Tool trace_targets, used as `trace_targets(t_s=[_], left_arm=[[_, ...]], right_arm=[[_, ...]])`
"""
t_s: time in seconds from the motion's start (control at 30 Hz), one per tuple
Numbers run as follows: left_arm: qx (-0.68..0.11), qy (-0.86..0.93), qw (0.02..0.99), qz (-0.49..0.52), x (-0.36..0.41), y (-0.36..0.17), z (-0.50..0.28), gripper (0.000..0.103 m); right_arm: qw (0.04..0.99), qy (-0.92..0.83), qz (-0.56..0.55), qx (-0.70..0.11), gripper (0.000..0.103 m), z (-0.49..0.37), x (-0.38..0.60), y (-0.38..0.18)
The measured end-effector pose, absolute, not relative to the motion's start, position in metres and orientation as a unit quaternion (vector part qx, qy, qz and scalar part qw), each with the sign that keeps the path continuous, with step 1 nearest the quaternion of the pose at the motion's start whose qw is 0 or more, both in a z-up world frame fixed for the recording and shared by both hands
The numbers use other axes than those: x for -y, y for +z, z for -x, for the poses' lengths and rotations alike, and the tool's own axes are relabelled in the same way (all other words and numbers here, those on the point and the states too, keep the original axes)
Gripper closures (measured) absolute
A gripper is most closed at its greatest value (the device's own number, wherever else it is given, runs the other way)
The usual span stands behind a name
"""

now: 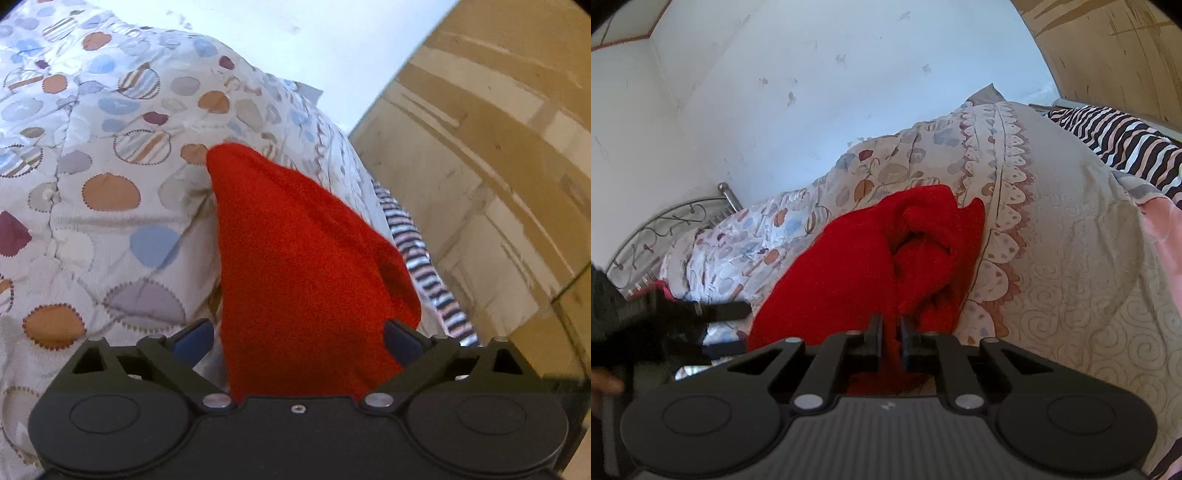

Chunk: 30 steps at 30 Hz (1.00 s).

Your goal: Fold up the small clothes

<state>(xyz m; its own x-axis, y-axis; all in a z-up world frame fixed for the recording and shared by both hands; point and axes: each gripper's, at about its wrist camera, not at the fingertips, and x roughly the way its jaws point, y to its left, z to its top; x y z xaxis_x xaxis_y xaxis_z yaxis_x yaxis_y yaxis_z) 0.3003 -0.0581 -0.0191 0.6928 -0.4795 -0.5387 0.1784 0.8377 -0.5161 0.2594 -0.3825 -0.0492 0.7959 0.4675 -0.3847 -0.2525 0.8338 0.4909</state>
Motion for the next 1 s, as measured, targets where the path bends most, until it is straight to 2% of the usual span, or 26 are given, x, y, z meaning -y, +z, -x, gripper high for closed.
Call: trace_targets(t_s=[0.23, 0.37, 0.4, 0.47, 0.57, 0.63, 0.7, 0.77, 0.83, 0.9, 0.93, 1.0], left_arm=[[-0.367, -0.143, 0.904, 0.166, 0.07, -0.017, -0.326, 0.002], [-0.364, -0.141, 0.905, 0.168, 0.072, -0.023, -0.327, 0.001], [-0.363, -0.14, 0.906, 0.168, 0.072, -0.024, -0.327, 0.001], [-0.364, -0.143, 0.904, 0.174, 0.07, -0.025, -0.328, 0.001], [-0.366, -0.144, 0.902, 0.177, 0.069, -0.026, -0.329, 0.001], [-0.365, -0.143, 0.903, 0.177, 0.069, -0.026, -0.329, 0.001], [-0.367, -0.144, 0.902, 0.179, 0.068, -0.028, -0.329, 0.001], [-0.368, -0.145, 0.9, 0.184, 0.066, -0.029, -0.33, 0.001], [-0.368, -0.149, 0.898, 0.188, 0.063, -0.028, -0.331, 0.001], [-0.369, -0.153, 0.895, 0.199, 0.058, -0.028, -0.333, 0.001], [-0.372, -0.155, 0.891, 0.208, 0.054, -0.028, -0.334, 0.001], [-0.382, -0.16, 0.883, 0.222, 0.049, -0.028, -0.336, 0.001]], right_arm=[[0.922, 0.198, -0.217, -0.253, 0.092, -0.258, 0.384, -0.051], [0.914, 0.217, -0.236, -0.247, 0.087, -0.262, 0.394, -0.046], [0.912, 0.219, -0.244, -0.247, 0.08, -0.263, 0.398, -0.046], [0.91, 0.219, -0.246, -0.25, 0.074, -0.265, 0.401, -0.046], [0.909, 0.227, -0.246, -0.247, 0.07, -0.265, 0.402, -0.046], [0.899, 0.236, -0.278, -0.242, 0.063, -0.265, 0.407, -0.048], [0.882, 0.253, -0.323, -0.233, 0.042, -0.267, 0.415, -0.051], [0.872, 0.273, -0.338, -0.225, 0.031, -0.269, 0.417, -0.052], [0.88, 0.282, -0.308, -0.226, 0.026, -0.27, 0.411, -0.049], [0.895, 0.285, -0.255, -0.228, 0.027, -0.27, 0.398, -0.044], [0.902, 0.284, -0.229, -0.231, 0.03, -0.269, 0.39, -0.041], [0.914, 0.28, -0.185, -0.228, 0.06, -0.264, 0.376, -0.038]])
